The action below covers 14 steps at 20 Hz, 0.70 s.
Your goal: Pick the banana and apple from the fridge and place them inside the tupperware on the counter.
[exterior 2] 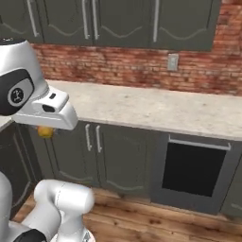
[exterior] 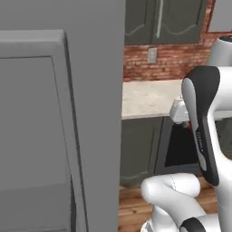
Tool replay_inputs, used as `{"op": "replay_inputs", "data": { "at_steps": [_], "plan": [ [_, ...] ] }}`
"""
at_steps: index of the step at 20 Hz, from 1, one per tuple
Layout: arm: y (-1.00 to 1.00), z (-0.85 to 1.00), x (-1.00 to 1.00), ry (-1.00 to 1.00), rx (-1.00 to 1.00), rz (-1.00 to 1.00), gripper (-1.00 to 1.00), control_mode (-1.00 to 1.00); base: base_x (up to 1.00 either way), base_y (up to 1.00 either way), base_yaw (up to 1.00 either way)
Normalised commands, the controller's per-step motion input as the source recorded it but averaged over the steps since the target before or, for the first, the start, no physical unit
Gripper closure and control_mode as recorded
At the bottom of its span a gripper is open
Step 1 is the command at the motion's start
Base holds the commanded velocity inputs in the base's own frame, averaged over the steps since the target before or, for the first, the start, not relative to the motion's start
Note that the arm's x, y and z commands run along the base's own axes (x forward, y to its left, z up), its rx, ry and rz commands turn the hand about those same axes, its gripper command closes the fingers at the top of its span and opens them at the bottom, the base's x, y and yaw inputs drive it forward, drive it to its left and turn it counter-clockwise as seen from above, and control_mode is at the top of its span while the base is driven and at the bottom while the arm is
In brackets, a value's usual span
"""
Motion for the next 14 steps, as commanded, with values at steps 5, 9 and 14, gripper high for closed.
{"op": "replay_inputs", "data": {
  "at_steps": [5, 9, 14],
  "plan": [
    [0.0, 0.0, 0.0, 0.0, 0.0, 0.0, 1.0, 1.0, 0.99, 0.0, 0.65],
    [0.0, 0.0, 0.0, 0.0, 0.0, 0.0, 1.0, 1.0, 0.96, 0.0, 0.76],
    [0.0, 0.0, 0.0, 0.0, 0.0, 0.0, 1.0, 1.0, 0.75, 0.0, 0.83]
  ]
}}
